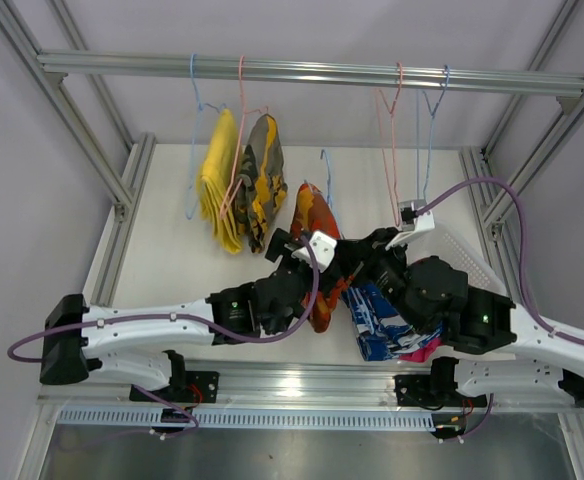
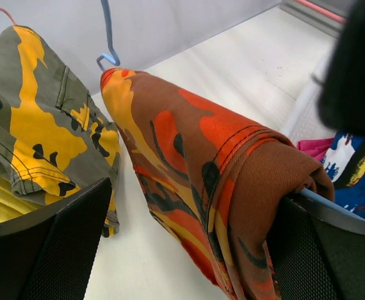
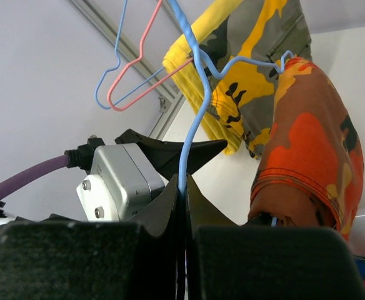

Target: Remove the trousers from the hanger

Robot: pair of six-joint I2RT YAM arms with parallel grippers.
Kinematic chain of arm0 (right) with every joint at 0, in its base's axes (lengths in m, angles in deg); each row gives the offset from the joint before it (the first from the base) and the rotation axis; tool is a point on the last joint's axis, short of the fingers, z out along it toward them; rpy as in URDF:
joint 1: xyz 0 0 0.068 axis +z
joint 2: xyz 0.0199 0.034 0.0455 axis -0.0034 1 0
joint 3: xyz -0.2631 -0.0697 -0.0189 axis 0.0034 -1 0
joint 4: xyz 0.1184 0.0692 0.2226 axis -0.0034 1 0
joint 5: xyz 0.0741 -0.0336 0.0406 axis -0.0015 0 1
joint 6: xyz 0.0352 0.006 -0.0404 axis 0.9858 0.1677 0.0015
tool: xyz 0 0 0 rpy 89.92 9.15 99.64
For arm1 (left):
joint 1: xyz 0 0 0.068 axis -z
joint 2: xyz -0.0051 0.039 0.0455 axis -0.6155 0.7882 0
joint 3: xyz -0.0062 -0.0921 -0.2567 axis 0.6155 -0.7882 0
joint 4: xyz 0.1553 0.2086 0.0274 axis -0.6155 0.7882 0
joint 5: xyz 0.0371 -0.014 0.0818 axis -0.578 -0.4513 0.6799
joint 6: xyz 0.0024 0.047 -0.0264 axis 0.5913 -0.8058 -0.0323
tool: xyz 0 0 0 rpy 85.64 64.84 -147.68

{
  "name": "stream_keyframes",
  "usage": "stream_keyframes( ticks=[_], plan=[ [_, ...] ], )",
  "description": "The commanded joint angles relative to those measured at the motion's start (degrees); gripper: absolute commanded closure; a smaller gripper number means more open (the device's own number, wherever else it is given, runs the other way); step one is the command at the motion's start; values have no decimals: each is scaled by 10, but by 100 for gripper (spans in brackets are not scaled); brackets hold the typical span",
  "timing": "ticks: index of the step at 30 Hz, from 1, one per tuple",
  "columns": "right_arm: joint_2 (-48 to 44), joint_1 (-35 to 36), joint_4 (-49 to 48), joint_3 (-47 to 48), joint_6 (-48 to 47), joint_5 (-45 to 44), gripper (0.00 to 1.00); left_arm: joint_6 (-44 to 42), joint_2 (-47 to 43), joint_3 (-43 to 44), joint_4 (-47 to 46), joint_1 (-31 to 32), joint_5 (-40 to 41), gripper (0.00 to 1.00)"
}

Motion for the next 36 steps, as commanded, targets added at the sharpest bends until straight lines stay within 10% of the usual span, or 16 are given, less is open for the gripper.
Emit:
stream_keyframes(
  ticks=[1,7,8,13,25,36],
  plan=[
    [-17,22,-95,11,23,17,100,6,16,25,-9,-30,44,1],
    [-17,50,-116,10,25,19,100,-10,42,26,-22,-50,46,27],
    [-17,54,-114,10,21,12,100,-13,45,26,-27,-51,50,51],
    [-30,69,-117,-9,21,-15,100,-15,40,23,-34,-52,47,99],
    [-34,60,-139,-123,21,-149,100,37,-77,29,35,-42,-18,99],
    [81,-59,-206,-184,78,-72,100,64,-210,20,68,-29,-72,99]
  ],
)
